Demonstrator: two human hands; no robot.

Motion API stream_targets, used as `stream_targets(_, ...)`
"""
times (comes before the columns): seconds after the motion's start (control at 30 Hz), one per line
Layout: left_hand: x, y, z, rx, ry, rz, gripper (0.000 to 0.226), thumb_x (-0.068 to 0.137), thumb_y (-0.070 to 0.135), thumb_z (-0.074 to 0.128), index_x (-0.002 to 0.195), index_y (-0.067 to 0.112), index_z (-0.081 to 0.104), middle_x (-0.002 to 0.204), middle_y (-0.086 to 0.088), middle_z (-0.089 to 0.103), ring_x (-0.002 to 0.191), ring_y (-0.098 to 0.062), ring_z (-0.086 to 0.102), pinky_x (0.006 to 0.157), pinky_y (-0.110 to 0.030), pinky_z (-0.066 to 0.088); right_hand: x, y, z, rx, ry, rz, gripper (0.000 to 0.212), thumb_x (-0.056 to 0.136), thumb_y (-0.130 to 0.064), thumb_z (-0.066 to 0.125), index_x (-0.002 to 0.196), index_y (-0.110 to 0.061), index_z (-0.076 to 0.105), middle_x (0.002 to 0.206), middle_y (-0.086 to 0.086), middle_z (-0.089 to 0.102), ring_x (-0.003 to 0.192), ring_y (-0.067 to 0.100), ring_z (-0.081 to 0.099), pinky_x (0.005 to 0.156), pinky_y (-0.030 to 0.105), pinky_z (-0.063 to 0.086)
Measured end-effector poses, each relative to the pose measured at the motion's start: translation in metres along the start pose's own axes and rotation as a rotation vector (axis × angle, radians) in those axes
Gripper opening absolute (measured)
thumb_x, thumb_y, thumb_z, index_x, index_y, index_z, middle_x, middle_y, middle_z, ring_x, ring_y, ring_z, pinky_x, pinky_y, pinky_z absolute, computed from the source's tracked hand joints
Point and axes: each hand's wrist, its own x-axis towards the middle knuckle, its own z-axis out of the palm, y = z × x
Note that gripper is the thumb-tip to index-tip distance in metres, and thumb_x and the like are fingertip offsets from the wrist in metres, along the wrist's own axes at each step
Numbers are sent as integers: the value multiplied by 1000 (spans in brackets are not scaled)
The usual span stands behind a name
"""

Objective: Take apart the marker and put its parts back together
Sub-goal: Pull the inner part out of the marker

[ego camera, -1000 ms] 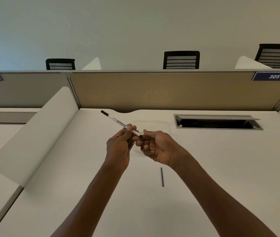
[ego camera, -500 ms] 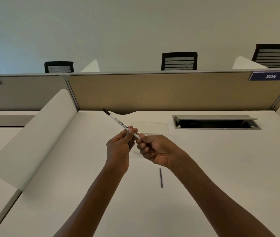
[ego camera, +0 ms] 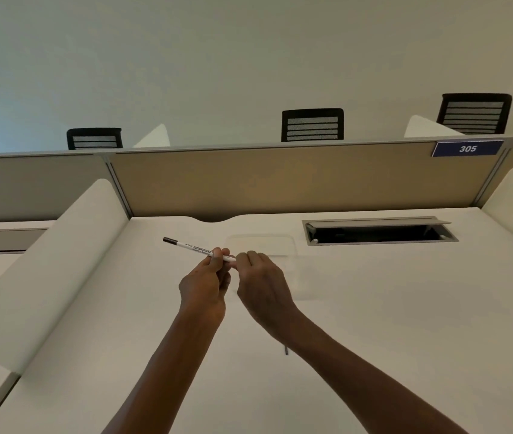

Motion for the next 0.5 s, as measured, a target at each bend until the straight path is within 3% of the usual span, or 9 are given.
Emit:
stream_targets(0.07,2,1,-4,-1,-40,28,20,93,18,63,104,3,72,96,-6,74,87,-17,68,83,-27,51,8,-7,-14,318,-164,267,23,99,-16,48,90,-5,66,74,6,65,63,18,57,58,30,50)
stream_targets(0.17,3,4,-9,-26,-106,57,25,94,14,60,110,-2,69,90,-7,72,72,-17,62,87,-32,54,24,-8,-38,1153,-457,808,39,102,-27,40,85,-5,67,65,5,58,50,12,47,45,22,37)
stream_targets(0.23,2,6,-9,-4,-156,81,24,95,13,58,111,-2,68,89,-6,71,66,-14,59,88,-32,54,28,0,-47,1477,-569,972,38,102,-27,41,82,-6,66,65,5,57,46,9,44,40,17,31)
stream_targets(0.4,2,9,-10,19,-199,103,19,94,13,60,108,3,69,91,-4,74,74,-15,66,88,-32,54,26,6,-54,1773,-758,1072,33,102,-25,43,81,-8,62,64,1,53,43,5,41,35,13,26)
stream_targets(0.5,0,7,-9,57,-190,142,15,93,11,60,103,8,71,93,-4,75,86,-16,69,87,-30,53,26,4,-51,1673,-669,1064,31,102,-23,45,78,-8,58,59,0,52,42,4,40,35,12,28)
